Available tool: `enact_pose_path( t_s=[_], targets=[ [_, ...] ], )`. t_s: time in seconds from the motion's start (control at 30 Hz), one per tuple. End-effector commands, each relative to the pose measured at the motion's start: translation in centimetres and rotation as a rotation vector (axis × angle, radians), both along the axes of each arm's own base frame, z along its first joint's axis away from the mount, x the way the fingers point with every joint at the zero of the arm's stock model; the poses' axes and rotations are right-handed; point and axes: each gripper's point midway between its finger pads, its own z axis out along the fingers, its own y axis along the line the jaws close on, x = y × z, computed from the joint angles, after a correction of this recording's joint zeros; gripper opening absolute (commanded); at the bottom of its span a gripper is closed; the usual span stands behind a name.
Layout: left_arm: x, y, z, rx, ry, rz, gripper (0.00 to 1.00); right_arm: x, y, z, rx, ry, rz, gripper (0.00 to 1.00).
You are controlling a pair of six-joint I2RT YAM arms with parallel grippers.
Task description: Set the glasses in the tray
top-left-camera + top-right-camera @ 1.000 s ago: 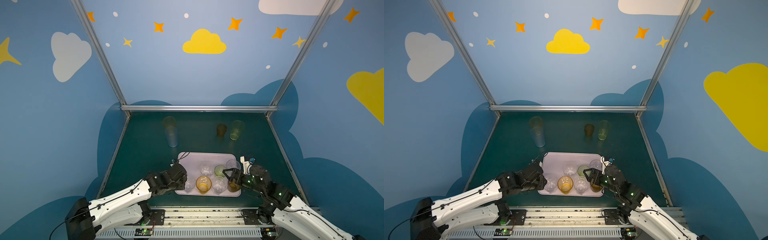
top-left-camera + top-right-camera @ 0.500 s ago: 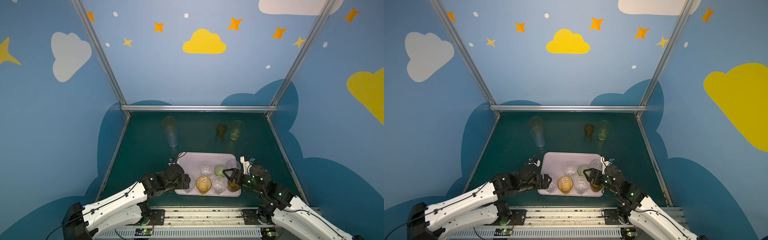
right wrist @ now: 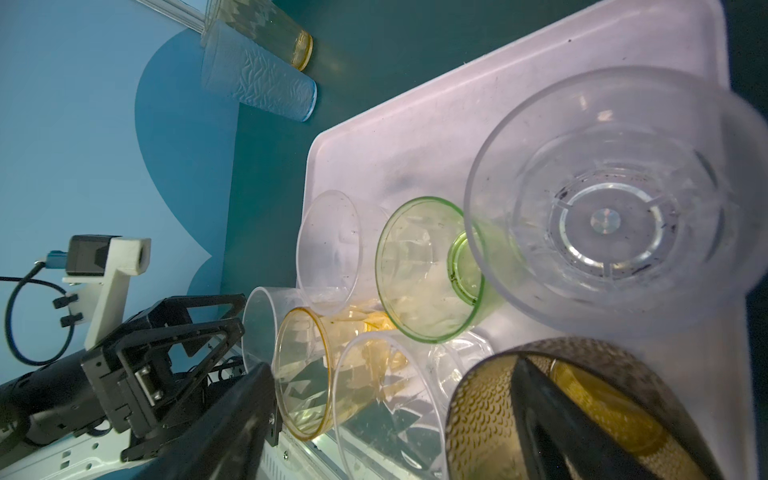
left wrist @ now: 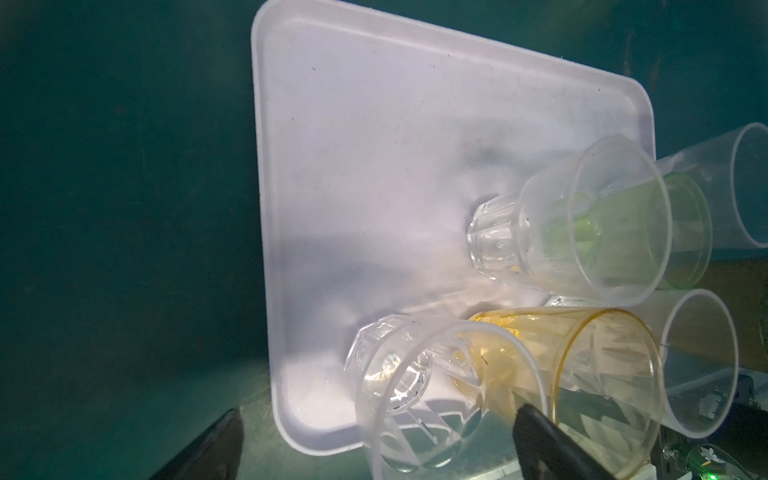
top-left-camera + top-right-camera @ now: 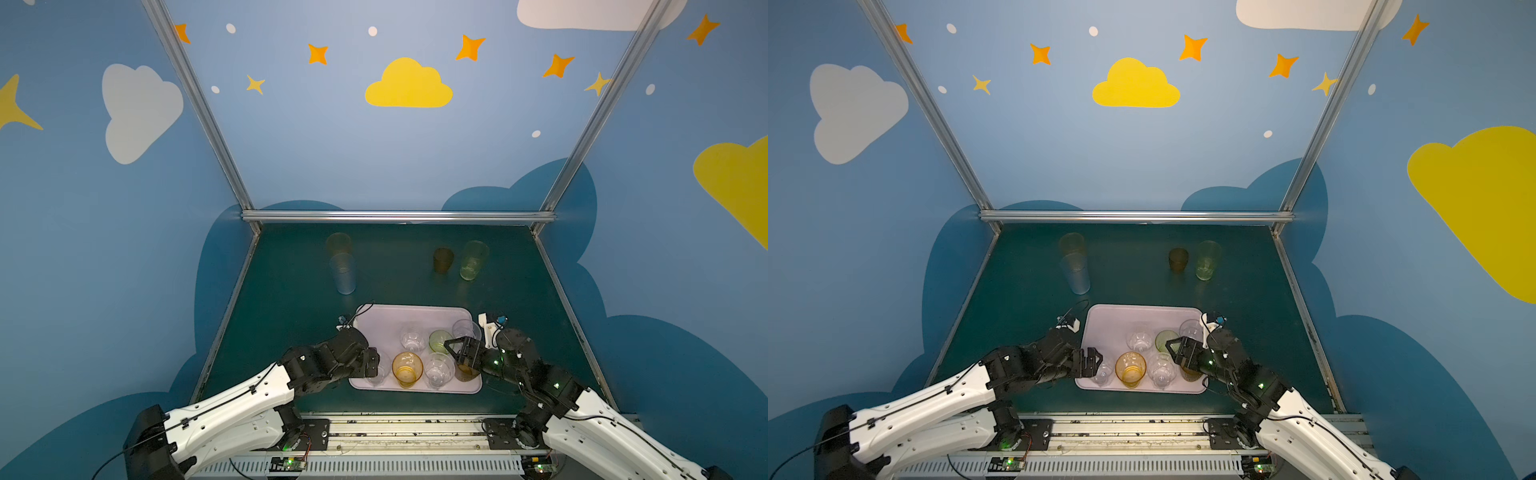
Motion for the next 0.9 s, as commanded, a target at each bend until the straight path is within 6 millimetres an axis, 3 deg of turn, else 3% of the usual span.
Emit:
enact_pose_path(
  t_s=[0.0, 0.5, 0.87],
  targets=[
    [0.4, 0.5, 0.3, 0.02, -0.033, 0.003, 1.0, 0.4, 0.4, 1.3, 0.019, -0.022, 0.009, 0.88],
    [0.2, 1.2, 0.3, 0.024, -0.046, 0.008, 1.0, 0.3, 0.8, 1.9, 0.028, -0.001, 0.015, 0.88],
    [0.3, 1.5, 0.7, 0.0, -0.081, 0.017, 1.0, 0.3, 0.8, 3.5, 0.041, -0.013, 0.014, 0.88]
  ],
)
